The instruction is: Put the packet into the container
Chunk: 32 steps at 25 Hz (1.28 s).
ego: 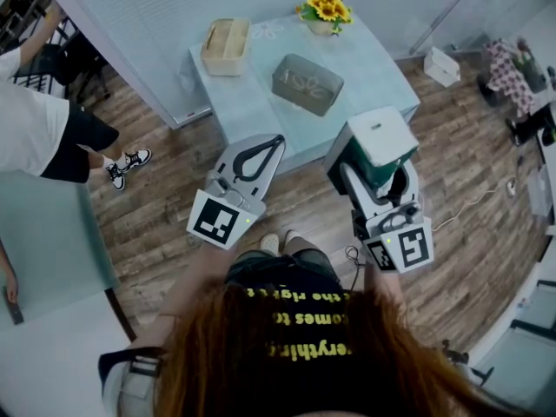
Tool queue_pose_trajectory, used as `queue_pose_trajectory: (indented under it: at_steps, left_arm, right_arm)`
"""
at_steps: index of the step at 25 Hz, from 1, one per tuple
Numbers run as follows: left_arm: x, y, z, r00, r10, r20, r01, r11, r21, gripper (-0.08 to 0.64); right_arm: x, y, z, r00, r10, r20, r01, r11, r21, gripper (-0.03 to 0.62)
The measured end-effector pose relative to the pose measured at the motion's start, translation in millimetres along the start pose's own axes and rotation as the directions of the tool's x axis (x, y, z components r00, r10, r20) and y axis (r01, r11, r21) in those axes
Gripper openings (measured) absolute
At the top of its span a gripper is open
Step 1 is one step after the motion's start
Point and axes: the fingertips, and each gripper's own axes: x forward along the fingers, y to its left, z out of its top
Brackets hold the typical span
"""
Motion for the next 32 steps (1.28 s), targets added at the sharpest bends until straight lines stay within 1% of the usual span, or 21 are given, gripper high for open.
queue_pose_trajectory:
  at_steps: [6,10,13,19,27,32]
  left_arm:
    - [10.1,6.5,-8.0,1.000,0.009,-0.019,-0.009,1.000,-0.017,0.002]
    - [22.8,13.6,-11.6,0.999,0.026,-0.026,-0.026,0.999,-0.021,0.002]
    - [30.6,15.9,-13.1,0.999,0.039,-0.023,-0.040,0.999,-0.009,0.002]
    - [68.8,28.1,-11.0,0.997,0.077,-0.018,-0.077,0.997,0.006,0.002]
    - [111.7,34.9,-10.0,0.991,0.136,-0.011,-0.136,0.990,0.033,0.002]
    - [132.9,37.0,-12.5,0.986,0.169,-0.013,-0.168,0.985,0.037,0.002]
  right_arm:
    - [7.4,-15.0,-5.8,1.000,-0.010,-0.011,0.010,1.000,0.010,0.354]
    - [18.0,-28.0,-9.0,1.000,0.003,-0.015,-0.003,1.000,0.017,0.354]
    - [22.0,-36.4,-11.0,1.000,0.018,-0.014,-0.018,1.000,0.015,0.354]
    - [40.7,-79.0,-9.6,0.999,0.041,-0.010,-0.041,0.999,0.031,0.354]
    - [57.9,-120.4,-10.9,0.995,0.104,-0.001,-0.103,0.994,0.037,0.354]
    - [66.0,-142.6,-15.7,0.990,0.139,-0.009,-0.139,0.989,0.043,0.354]
